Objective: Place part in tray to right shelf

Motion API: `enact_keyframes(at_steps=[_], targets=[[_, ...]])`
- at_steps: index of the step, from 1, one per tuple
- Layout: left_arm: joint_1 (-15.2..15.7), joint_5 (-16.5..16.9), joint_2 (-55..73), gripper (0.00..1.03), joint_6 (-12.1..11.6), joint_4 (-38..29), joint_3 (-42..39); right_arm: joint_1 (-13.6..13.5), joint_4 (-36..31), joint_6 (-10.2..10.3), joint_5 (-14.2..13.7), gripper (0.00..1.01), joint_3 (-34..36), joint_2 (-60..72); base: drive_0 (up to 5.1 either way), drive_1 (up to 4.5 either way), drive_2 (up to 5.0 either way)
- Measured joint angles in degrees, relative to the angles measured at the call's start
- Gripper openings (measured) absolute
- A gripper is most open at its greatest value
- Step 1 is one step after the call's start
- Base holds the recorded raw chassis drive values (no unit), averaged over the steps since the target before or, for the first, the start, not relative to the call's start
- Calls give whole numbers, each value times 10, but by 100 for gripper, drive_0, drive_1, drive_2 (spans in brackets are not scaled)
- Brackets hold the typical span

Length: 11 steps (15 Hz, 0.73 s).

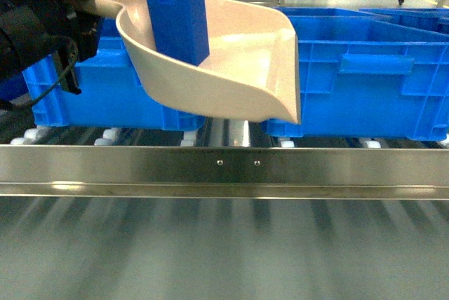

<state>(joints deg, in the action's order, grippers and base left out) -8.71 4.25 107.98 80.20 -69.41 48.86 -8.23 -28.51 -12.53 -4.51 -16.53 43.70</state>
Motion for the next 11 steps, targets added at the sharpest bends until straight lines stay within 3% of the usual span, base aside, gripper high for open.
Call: enact_keyframes(at_steps=[1,2,5,7,9,11], targets=[[16,-26,-41,15,25,93,24,0,0,0,0,98,0,0,0,0,0],[25,-44,-47,15,26,129,44,0,0,0,0,98,0,0,0,0,0],[64,-63,-33,15,3,229,168,0,0,0,0,98,0,0,0,0,0],[75,-92,-5,15,-15,284,266,0,0,0,0,98,0,0,0,0,0],[73,-148,33,15,-52,344,355,0,0,0,0,98,0,0,0,0,0],[72,-218,78,15,-111,422,451,0,0,0,0,98,0,0,0,0,0]])
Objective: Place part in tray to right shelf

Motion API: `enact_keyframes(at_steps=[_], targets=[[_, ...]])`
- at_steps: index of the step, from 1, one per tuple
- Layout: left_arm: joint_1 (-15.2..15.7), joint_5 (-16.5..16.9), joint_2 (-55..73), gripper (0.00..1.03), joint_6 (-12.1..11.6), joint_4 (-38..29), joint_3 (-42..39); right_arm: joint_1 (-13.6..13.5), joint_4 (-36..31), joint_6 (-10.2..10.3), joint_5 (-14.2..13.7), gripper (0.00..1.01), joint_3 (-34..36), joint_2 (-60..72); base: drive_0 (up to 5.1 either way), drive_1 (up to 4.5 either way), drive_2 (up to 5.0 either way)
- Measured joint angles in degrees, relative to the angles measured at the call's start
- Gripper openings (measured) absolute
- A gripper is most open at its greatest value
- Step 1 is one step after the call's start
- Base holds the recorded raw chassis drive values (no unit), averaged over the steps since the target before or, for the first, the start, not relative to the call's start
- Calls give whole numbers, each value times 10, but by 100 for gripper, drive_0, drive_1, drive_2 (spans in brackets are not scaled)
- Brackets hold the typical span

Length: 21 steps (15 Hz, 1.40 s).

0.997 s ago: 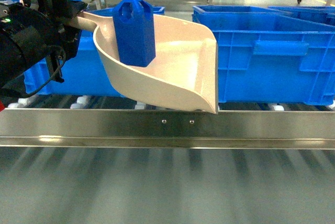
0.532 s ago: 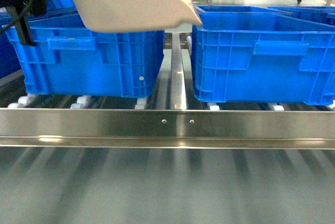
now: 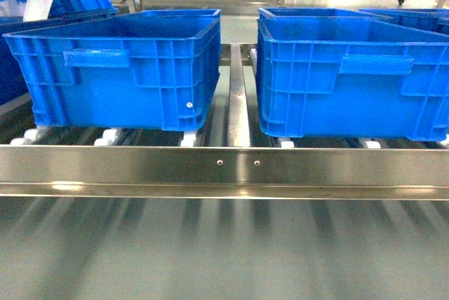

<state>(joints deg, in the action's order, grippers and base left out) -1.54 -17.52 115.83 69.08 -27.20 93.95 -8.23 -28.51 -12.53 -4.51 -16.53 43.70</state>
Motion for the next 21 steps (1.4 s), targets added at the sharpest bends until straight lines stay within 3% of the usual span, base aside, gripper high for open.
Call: enact_keyframes(at_steps=[2,5,7,11,13,15,16,17,18,19,20,21], targets=[[3,-74,43,15,-68,89,80,0,0,0,0,98,0,0,0,0,0],[8,-105,76,15,-151,91,101,0,0,0,0,98,0,0,0,0,0],[7,-110,71,15,-183,79,101,0,0,0,0,98,0,0,0,0,0],[1,-110,50,15,-191,48,63,0,0,0,0,98,0,0,0,0,0],[5,-103,15,15,-173,28,8,0,0,0,0,98,0,0,0,0,0],[18,-82,-64,15,-131,-27,-97,0,0,0,0,98,0,0,0,0,0],[22,-45,-169,15,-94,-88,-223,0,0,0,0,98,0,0,0,0,0],[7,7,-242,15,-105,-163,-318,0,0,0,0,98,0,0,0,0,0],[-4,28,-261,15,-127,-167,-341,0,0,0,0,98,0,0,0,0,0],[2,105,-281,15,-200,-75,-342,-1,19,16,-14,93,-1,-5,0,0,0],[7,150,-306,15,-303,-48,-385,1,28,39,-26,86,4,-14,0,0,0],[18,171,-364,15,-556,-93,-524,19,25,101,-19,57,47,-61,0,0,0]])
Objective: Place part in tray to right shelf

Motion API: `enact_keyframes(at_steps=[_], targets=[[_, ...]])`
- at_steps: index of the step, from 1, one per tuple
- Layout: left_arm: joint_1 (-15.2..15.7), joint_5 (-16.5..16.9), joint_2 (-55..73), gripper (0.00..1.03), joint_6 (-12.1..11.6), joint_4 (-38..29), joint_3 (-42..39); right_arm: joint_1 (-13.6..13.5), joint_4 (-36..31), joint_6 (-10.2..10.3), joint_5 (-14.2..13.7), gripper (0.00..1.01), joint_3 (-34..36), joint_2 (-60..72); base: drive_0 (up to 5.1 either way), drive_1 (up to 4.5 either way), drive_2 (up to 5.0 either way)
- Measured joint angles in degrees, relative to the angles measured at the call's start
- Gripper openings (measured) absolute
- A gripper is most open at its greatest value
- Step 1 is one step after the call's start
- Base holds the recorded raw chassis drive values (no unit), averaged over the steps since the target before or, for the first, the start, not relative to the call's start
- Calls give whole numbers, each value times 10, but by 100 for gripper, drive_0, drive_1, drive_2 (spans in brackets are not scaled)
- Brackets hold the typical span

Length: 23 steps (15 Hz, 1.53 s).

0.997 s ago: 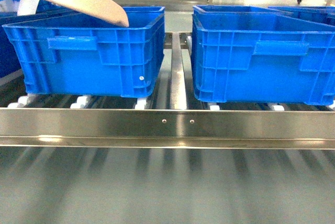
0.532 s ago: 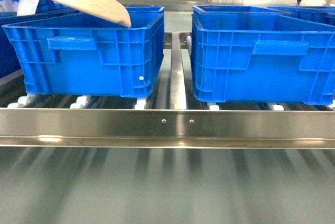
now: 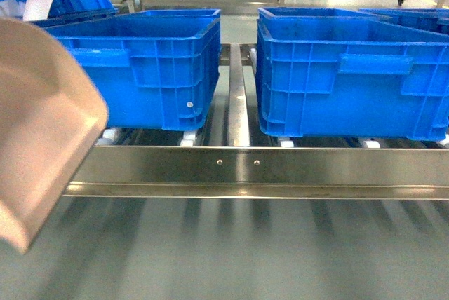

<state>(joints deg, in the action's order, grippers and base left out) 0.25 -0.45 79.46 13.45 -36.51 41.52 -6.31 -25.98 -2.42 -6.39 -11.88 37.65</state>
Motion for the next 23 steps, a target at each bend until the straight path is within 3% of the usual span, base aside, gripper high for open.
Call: enact_keyframes(at_steps=[1,2,4,12,14,19,21,23], targets=[[-2,2,-70,15,-98,-48,-96,34,9,14,43,29,32,-35,0,0,0],[-3,5,-90,15,-111,-60,-127,61,14,14,58,18,42,-51,0,0,0],[-3,4,-115,15,-121,-69,-181,66,24,15,62,1,56,-76,0,0,0],[-3,4,-259,15,-124,-62,-323,63,83,18,64,2,94,-174,0,0,0],[-3,4,-305,15,-124,-44,-345,63,74,19,64,2,112,-195,0,0,0],[-3,4,-420,15,-124,31,-386,63,138,20,64,2,111,-255,0,0,0],[-3,4,-428,15,-125,6,-406,63,150,20,64,2,111,-267,0,0,0],[-3,4,-454,15,-124,46,-406,63,164,20,64,2,111,-280,0,0,0]])
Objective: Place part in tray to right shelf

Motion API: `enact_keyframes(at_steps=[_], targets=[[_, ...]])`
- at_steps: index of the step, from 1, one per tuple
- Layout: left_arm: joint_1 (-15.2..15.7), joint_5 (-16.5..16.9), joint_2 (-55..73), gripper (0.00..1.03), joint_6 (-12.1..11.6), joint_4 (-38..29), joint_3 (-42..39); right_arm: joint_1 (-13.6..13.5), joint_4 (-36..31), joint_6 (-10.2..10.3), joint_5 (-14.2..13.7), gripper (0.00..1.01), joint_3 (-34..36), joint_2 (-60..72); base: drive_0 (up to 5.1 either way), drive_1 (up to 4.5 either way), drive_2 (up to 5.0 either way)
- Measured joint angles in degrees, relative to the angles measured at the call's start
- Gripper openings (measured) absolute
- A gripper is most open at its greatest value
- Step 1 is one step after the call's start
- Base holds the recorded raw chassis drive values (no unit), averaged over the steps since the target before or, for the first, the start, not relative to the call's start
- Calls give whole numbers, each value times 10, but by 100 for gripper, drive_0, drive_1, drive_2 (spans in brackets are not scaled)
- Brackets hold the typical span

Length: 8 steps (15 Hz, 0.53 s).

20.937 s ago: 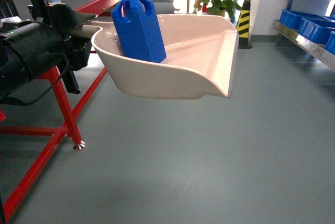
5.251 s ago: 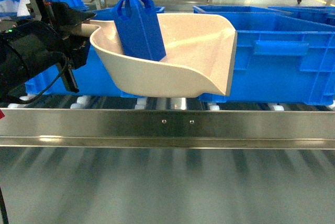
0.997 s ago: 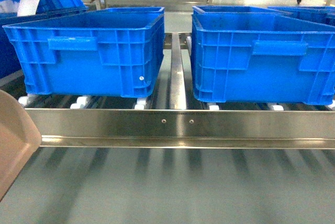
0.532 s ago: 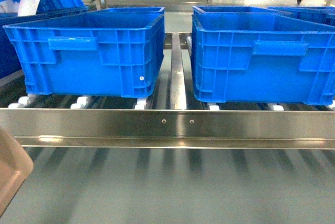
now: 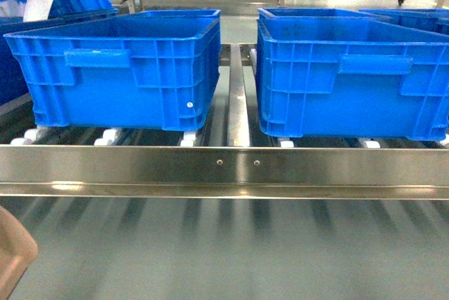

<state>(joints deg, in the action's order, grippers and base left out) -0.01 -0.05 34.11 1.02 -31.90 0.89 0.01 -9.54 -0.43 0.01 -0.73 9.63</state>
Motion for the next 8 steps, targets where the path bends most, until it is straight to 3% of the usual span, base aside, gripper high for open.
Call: enact_keyframes(at_steps=[2,5,8], targets=[[0,-1,-41,15,0,26,0,0,99,0,0,2,0,-71,0,0,0],[0,-1,-89,15,0,75,0,0,103,0,0,2,0,-94,0,0,0],[0,0,-208,15,0,189,0,0,98,0,0,2,0,-94,0,0,0]])
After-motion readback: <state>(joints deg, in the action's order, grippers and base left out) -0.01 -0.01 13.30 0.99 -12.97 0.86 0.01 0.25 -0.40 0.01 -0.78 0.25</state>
